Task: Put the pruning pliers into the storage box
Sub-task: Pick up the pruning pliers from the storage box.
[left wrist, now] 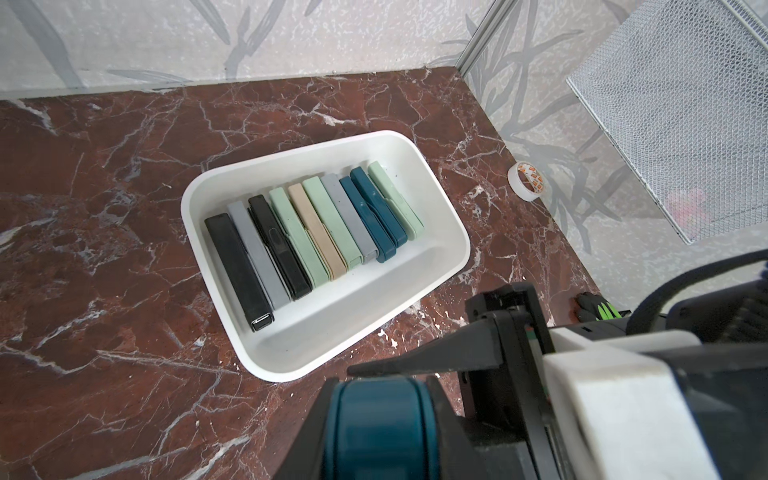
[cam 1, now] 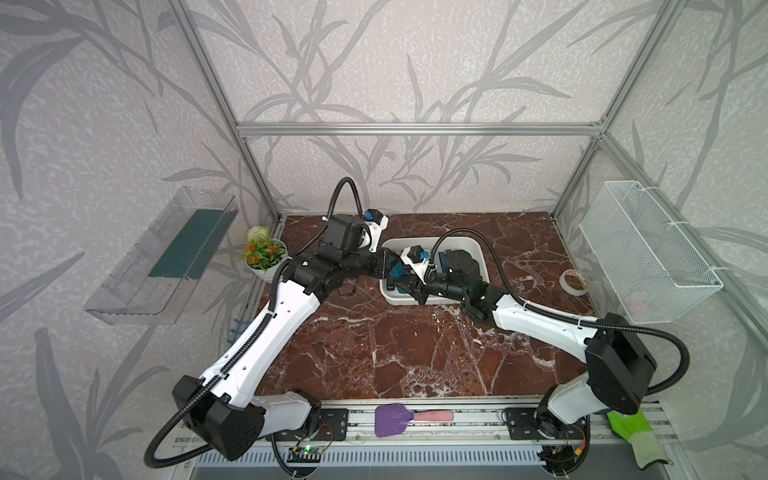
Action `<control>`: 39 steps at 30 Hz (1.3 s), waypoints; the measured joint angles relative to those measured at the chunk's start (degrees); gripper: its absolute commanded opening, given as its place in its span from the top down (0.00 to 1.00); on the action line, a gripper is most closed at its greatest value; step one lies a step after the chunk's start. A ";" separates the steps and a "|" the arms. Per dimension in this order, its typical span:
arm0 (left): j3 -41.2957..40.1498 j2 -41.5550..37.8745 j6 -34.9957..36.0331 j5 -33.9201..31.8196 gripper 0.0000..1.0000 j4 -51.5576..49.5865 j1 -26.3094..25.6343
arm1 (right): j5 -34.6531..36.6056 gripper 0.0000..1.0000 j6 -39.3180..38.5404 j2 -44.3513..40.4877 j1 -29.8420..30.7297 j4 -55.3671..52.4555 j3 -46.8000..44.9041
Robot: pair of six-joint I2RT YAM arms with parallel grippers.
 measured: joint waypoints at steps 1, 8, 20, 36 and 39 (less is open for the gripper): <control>0.00 0.00 -0.11 -0.13 1.00 -0.02 0.00 | 0.02 0.83 0.04 0.00 0.02 -0.04 0.00; -1.66 0.00 -0.39 -0.13 1.00 2.03 -0.02 | 1.01 0.38 1.29 -0.50 -1.42 -2.25 0.00; 11.26 18.78 0.83 2.25 1.00 2.43 0.07 | 1.20 0.30 5.70 -13.70 -16.87 -13.38 -4.66; 58.93 57.37 0.44 8.63 1.00 -13.90 -3.08 | 8.55 0.19 2.23 -14.12 -21.86 -25.66 -3.15; 60.06 58.86 -0.26 9.73 1.00 -16.57 -3.67 | 8.61 0.01 0.61 -13.60 -20.61 -25.55 -3.19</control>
